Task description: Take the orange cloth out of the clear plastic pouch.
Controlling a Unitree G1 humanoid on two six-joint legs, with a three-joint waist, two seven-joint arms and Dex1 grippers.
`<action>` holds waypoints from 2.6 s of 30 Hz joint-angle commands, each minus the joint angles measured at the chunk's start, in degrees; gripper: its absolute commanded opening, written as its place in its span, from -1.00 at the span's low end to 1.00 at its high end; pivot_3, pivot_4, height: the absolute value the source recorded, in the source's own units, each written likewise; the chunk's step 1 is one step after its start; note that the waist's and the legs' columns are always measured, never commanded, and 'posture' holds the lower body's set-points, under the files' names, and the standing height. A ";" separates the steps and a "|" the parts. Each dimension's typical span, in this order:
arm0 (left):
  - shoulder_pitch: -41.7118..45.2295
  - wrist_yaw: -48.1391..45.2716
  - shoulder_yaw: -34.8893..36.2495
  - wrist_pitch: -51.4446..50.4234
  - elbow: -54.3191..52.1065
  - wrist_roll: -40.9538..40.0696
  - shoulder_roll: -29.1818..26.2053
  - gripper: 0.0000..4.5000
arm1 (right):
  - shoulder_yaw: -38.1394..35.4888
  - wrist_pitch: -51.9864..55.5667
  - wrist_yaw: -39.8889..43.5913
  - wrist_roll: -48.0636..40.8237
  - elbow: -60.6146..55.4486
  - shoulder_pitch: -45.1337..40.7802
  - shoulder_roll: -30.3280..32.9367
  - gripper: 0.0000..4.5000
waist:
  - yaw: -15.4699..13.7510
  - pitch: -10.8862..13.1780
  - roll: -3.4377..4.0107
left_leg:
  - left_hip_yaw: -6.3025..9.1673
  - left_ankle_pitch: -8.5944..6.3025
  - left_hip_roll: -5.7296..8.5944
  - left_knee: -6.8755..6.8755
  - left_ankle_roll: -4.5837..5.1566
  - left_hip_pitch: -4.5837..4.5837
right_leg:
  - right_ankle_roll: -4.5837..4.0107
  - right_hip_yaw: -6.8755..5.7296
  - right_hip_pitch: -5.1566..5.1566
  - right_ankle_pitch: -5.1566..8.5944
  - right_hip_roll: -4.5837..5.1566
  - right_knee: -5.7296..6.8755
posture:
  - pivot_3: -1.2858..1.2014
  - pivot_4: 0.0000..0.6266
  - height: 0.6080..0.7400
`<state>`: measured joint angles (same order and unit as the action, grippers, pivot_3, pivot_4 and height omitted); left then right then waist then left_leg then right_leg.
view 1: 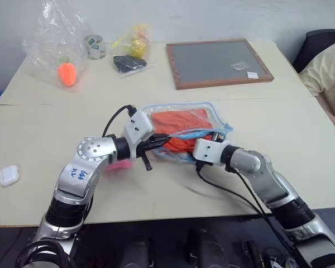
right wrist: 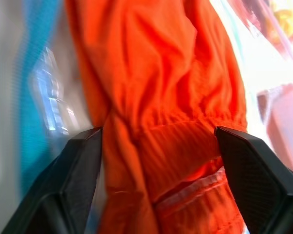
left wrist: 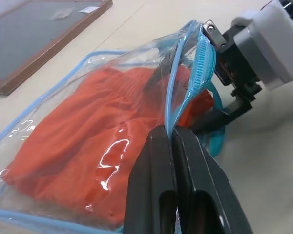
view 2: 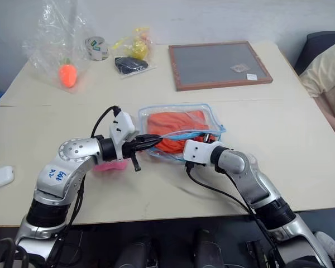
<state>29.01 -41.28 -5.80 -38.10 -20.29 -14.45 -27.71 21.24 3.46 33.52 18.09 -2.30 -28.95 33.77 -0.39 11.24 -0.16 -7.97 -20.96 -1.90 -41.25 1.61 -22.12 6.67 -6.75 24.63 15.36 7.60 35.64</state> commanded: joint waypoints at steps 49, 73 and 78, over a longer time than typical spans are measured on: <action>-3.26 -3.03 -5.14 15.78 1.75 5.98 -10.13 -1.00 | -29.35 2.18 44.43 -29.35 24.96 -13.72 39.74 -0.99 | -0.26 -0.01 -0.01 | 0.24 -0.01 0.09 0.08 0.08 0.08 | 0.00 0.07 -0.07 -0.01 0.12 -0.13 | 0.03 -0.52 1.00; -5.72 -11.50 4.08 8.27 -4.58 -4.35 -14.38 0.38 | -35.04 -12.27 28.75 -29.51 12.51 22.11 29.85 0.74 | -0.20 -0.01 0.21 | -0.26 0.02 -0.35 0.21 0.04 0.52 | 0.06 0.45 -0.22 -0.03 0.00 -0.05 | 0.03 -0.52 1.00; -8.35 -17.61 15.88 0.08 -5.31 -16.34 -21.06 0.99 | -45.33 2.94 36.90 -40.85 11.79 25.93 33.63 1.00 | -0.19 -0.01 0.22 | -0.11 0.01 -0.42 0.28 0.05 0.63 | 0.04 0.54 -0.23 -0.02 -0.06 -0.05 | 0.03 -0.52 1.00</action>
<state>21.13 -56.49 4.81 -35.74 -24.12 -26.38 -46.71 -19.24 1.41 68.22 -18.69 9.55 -3.10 65.02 -0.57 11.24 0.06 -8.09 -20.96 -2.32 -40.99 1.66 -21.49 6.70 -6.21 24.40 15.35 7.54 35.58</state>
